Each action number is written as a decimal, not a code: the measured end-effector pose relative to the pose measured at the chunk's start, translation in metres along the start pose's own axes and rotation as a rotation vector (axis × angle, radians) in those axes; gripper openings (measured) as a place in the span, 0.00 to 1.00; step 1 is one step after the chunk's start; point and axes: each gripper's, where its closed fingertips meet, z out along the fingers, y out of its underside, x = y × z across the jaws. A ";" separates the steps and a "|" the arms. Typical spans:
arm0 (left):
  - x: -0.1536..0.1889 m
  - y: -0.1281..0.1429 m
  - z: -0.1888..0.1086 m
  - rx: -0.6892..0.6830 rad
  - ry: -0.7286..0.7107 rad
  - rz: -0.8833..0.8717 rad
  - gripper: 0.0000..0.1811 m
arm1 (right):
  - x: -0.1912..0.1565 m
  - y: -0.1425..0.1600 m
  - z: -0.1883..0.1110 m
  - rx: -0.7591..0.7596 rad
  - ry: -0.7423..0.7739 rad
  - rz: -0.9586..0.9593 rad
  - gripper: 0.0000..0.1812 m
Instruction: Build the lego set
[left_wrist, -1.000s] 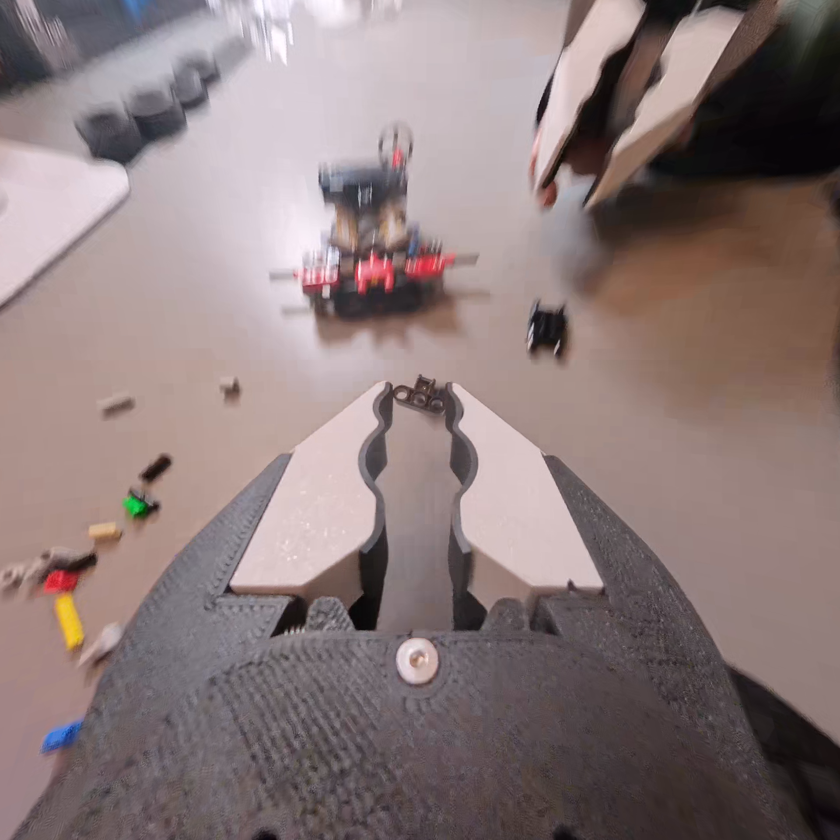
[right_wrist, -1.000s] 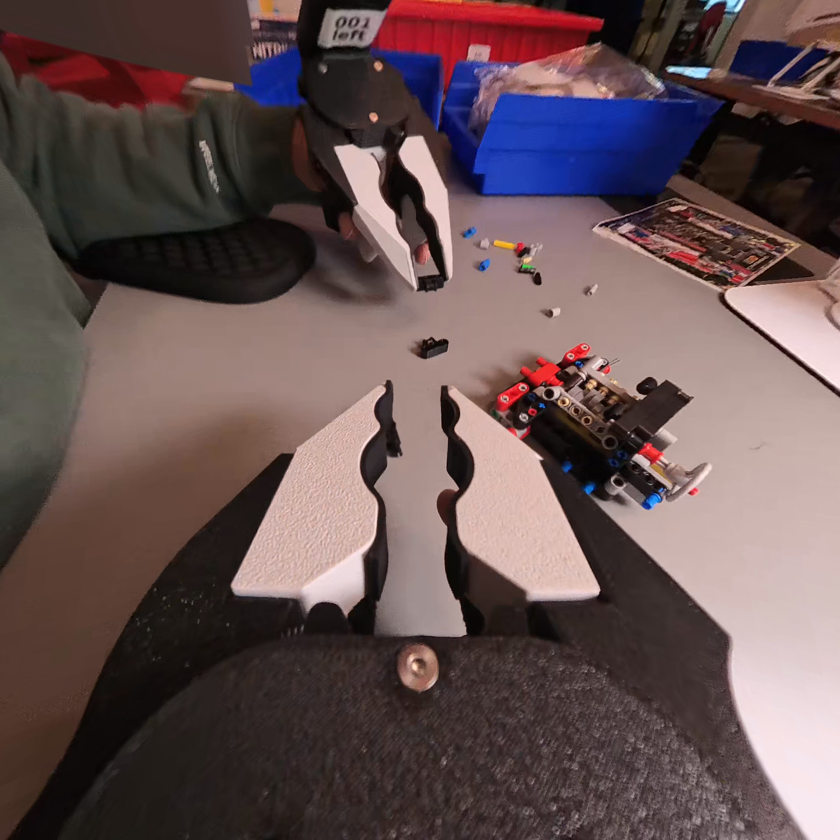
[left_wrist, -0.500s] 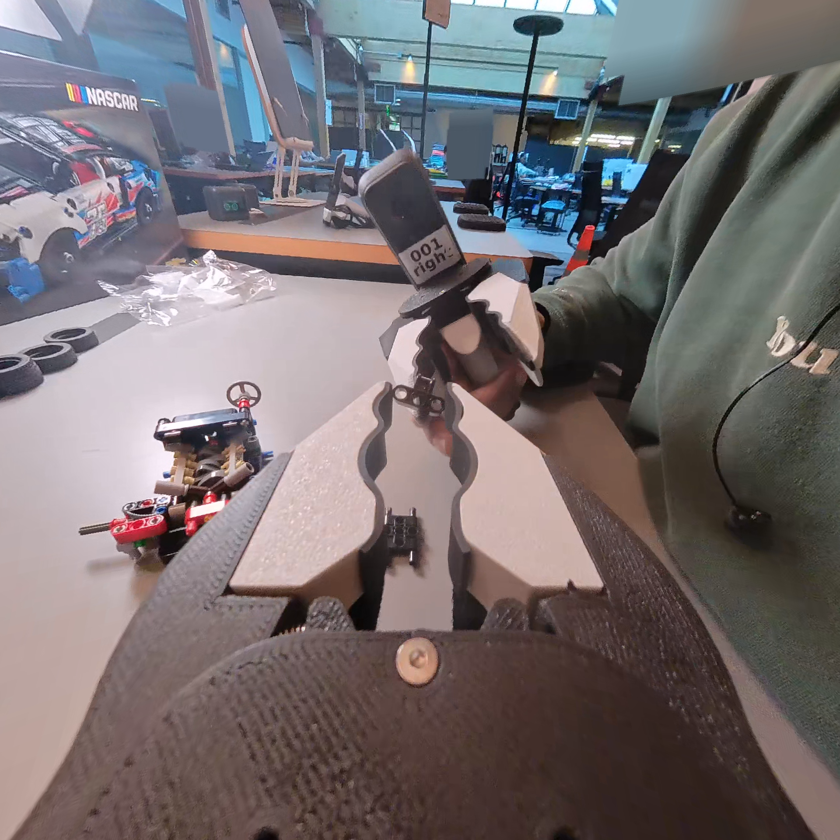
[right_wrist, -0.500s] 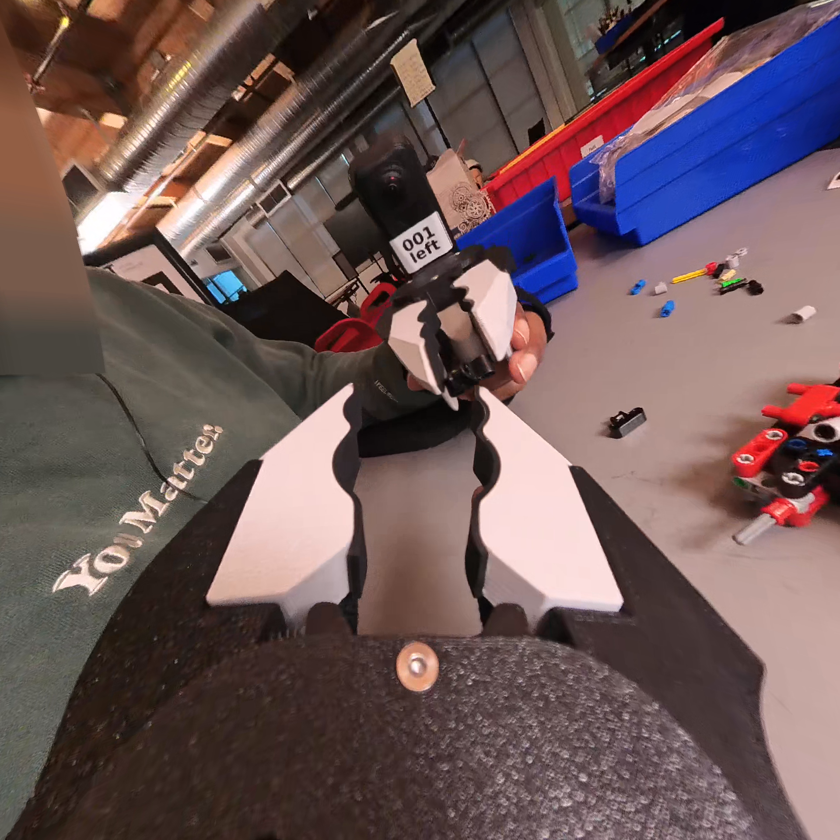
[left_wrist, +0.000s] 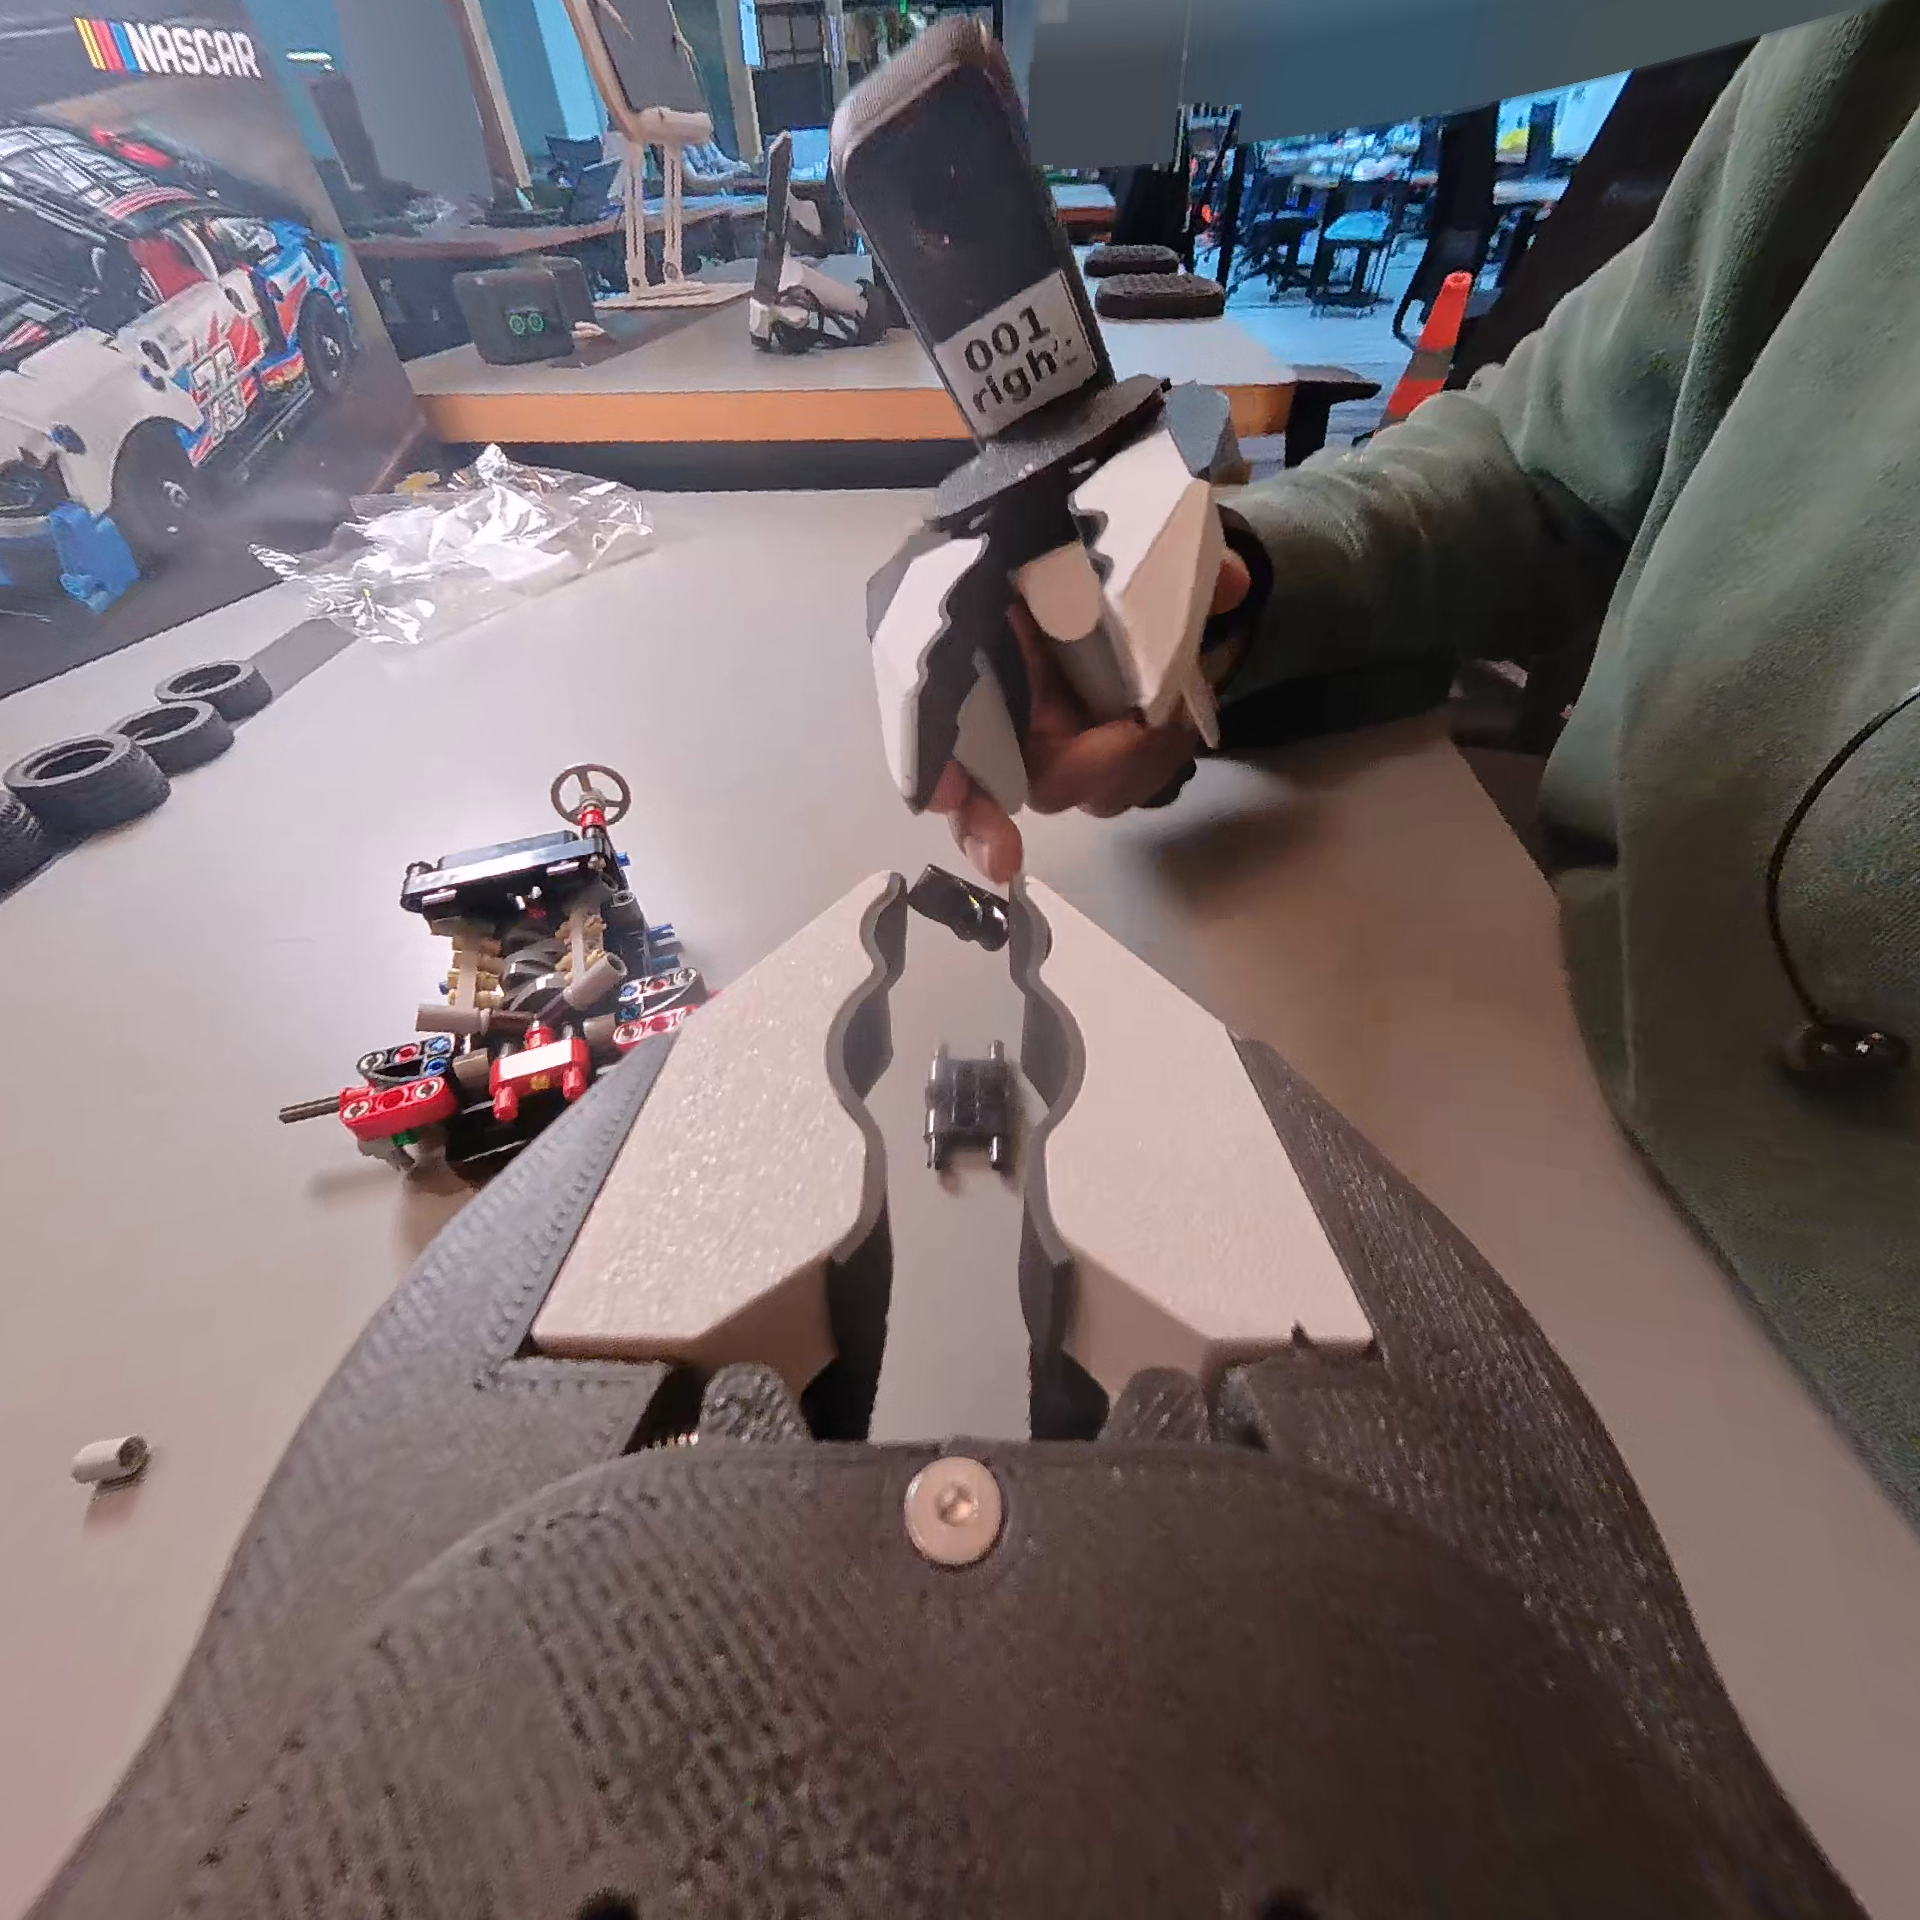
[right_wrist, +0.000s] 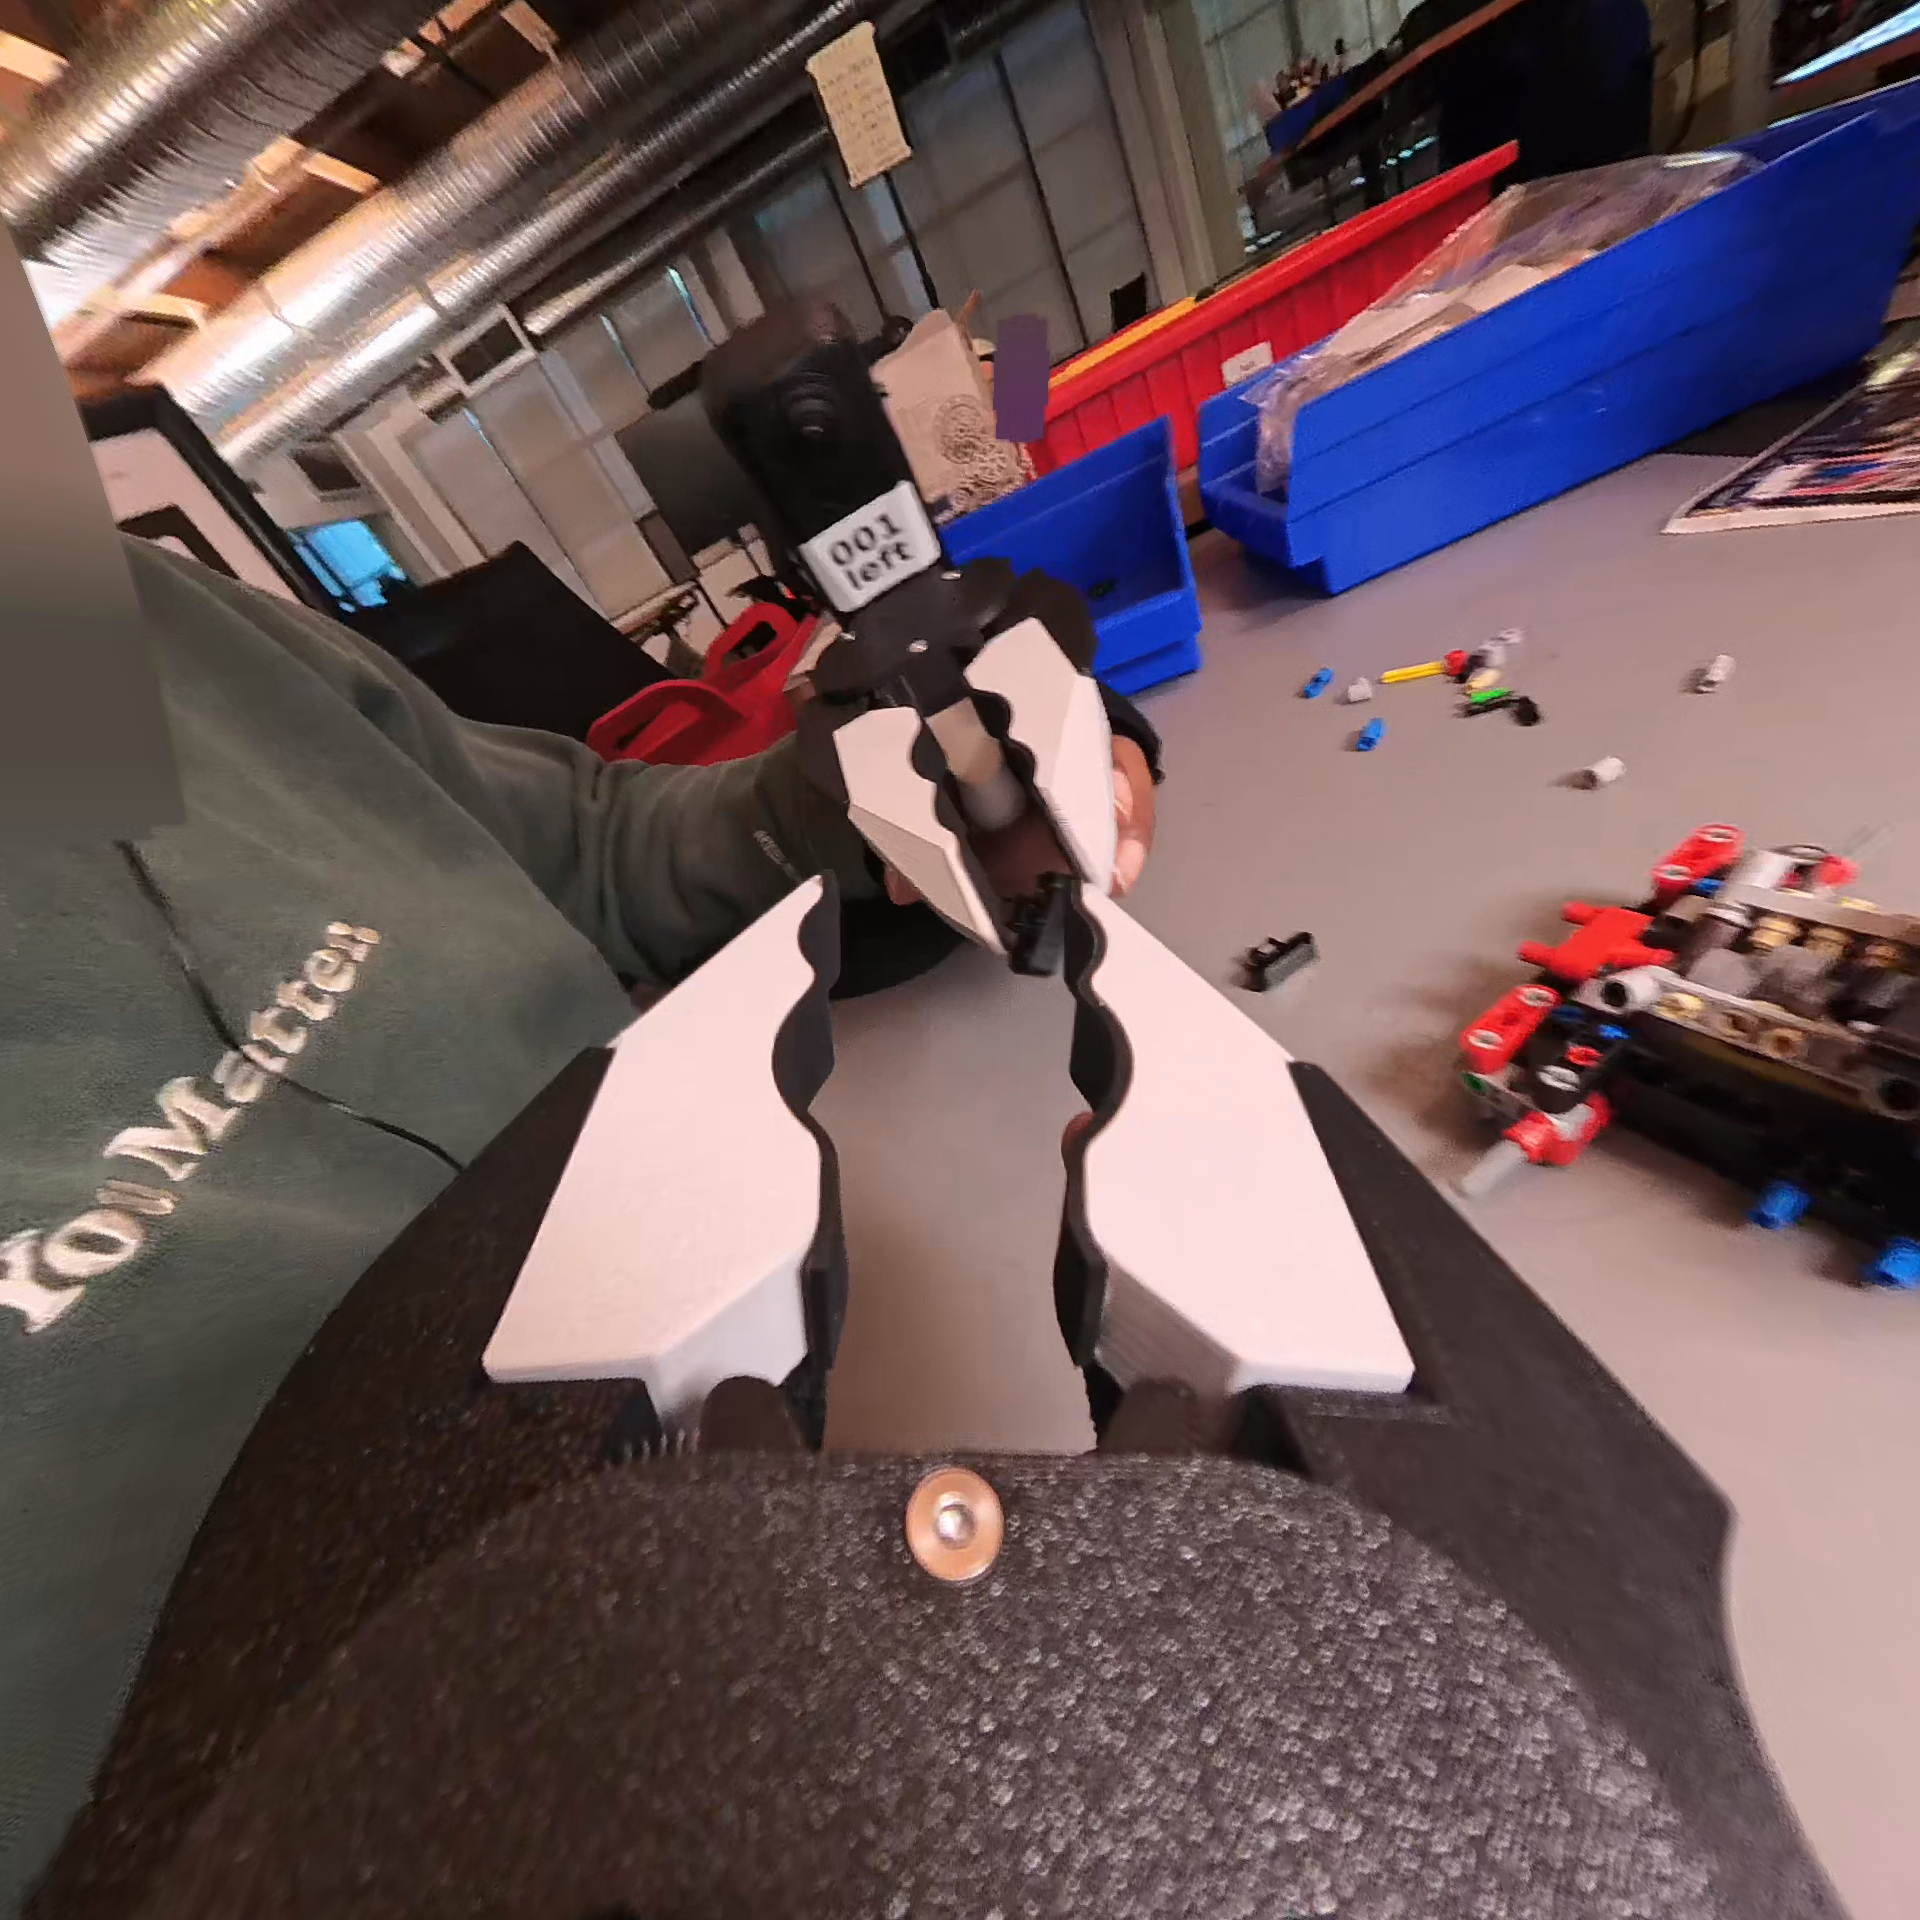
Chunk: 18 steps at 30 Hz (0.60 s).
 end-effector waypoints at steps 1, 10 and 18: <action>0.000 0.003 -0.001 -0.021 -0.002 0.013 0.10 | 0.007 0.002 -0.003 -0.017 0.036 -0.021 0.23; 0.009 0.076 -0.010 -0.412 0.086 0.010 0.10 | 0.031 0.051 -0.009 -0.349 0.187 -0.372 0.19; 0.014 0.084 -0.012 -0.520 0.101 -0.038 0.10 | 0.027 0.074 0.001 -0.461 0.162 -0.459 0.17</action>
